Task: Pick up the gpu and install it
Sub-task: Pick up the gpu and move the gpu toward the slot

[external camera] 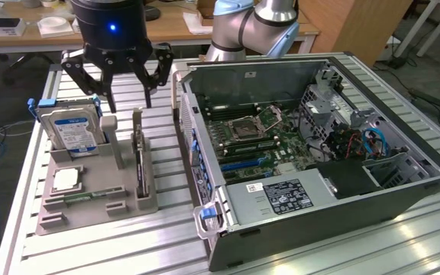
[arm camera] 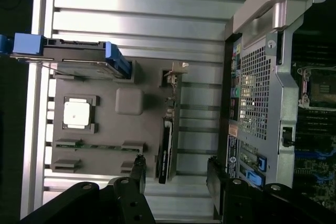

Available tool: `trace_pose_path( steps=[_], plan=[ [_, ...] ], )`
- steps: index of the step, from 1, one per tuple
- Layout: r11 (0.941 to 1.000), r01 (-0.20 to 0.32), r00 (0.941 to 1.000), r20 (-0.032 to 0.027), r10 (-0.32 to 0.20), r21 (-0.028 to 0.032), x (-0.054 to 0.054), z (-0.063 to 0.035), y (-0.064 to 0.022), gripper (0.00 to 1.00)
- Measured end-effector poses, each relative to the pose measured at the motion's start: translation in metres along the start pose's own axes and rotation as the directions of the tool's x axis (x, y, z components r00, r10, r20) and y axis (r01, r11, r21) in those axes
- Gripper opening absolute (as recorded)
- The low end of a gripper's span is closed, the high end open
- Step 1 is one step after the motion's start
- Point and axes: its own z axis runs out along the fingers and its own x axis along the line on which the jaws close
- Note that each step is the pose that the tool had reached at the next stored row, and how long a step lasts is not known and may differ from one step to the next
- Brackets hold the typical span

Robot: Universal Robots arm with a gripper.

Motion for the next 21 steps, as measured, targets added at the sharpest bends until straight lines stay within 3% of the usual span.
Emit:
trace_pose_path(
  steps=[21],
  plan=[
    [1.0000, 0.000, 1.0000, 0.0000, 0.000, 0.0000, -0.0010, 0.0093, -0.0008, 0.59]
  ],
)
